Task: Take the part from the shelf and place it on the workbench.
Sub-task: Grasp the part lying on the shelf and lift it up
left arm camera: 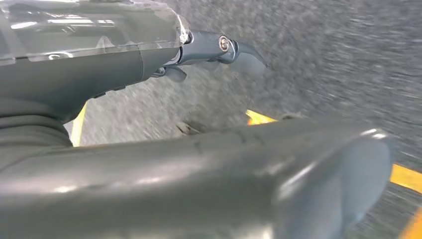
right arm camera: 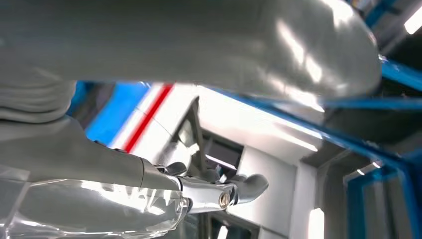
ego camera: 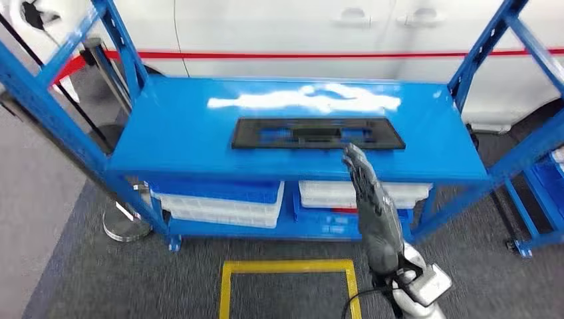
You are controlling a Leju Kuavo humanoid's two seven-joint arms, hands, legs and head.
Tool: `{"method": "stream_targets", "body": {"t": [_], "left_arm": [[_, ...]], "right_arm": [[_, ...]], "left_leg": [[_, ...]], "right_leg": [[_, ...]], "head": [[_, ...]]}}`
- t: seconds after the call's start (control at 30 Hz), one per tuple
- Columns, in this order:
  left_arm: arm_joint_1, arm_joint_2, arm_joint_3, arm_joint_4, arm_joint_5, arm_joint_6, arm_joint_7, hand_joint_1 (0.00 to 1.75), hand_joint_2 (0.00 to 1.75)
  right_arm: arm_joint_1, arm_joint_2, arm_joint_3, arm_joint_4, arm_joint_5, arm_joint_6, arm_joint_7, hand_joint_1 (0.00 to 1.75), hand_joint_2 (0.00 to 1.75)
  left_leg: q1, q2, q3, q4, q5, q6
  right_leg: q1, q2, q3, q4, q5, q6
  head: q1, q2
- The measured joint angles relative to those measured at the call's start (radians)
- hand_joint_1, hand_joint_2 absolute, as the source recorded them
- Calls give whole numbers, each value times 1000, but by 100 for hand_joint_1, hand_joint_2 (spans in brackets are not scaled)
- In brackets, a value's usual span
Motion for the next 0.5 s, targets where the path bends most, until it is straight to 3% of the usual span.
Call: {"method": "stream_targets", "body": {"t": [0.03,0.1,0.17,0.2,0.27,0.33,0.43,0.5], "left_arm": [[-1,1,0,0,-3,0,-1,0,0],[-3,1,0,0,-10,0,-5,0,0],[-1,3,0,0,-17,1,-9,0,0],[2,3,0,0,-20,3,-13,0,0],[8,4,0,0,-25,7,-21,0,0],[8,5,0,2,-30,10,-25,0,0],[1,5,0,2,-33,14,-30,0,0],[1,6,0,2,-34,17,-33,0,0]], "right_arm": [[1,1,-1,-1,-6,3,-1,0,0],[4,1,-4,-1,-23,14,-3,0,0],[9,1,-7,0,-36,22,-6,0,0],[11,1,-8,1,-40,25,-8,0,0],[13,1,-8,4,-46,28,-11,0,0],[17,1,-10,8,-49,29,-15,0,0],[20,1,-15,11,-56,24,-21,0,0],[21,1,-20,13,-60,21,-24,0,0]], "left_leg": [[4,1,-33,57,-12,-6],[13,3,-118,163,-65,-19],[20,3,-174,182,-98,-31],[23,3,-184,149,-77,-36],[27,3,-186,46,33,-41],[24,3,-190,-18,118,-31],[20,2,-192,-23,136,-6],[23,3,-185,-34,135,4]], "right_leg": [[-3,0,17,-6,-8,-1],[-7,5,40,-8,-28,0],[-12,17,64,-4,-50,5],[-16,25,77,-1,-62,10],[-22,38,100,7,-85,20],[-25,45,108,14,-102,31],[-24,46,105,13,-115,48],[-25,25,94,43,-138,60]], "head": [[-3,0],[-6,0],[-6,0],[-6,0],[-6,0],[-8,0],[-6,0],[-1,0]]}}
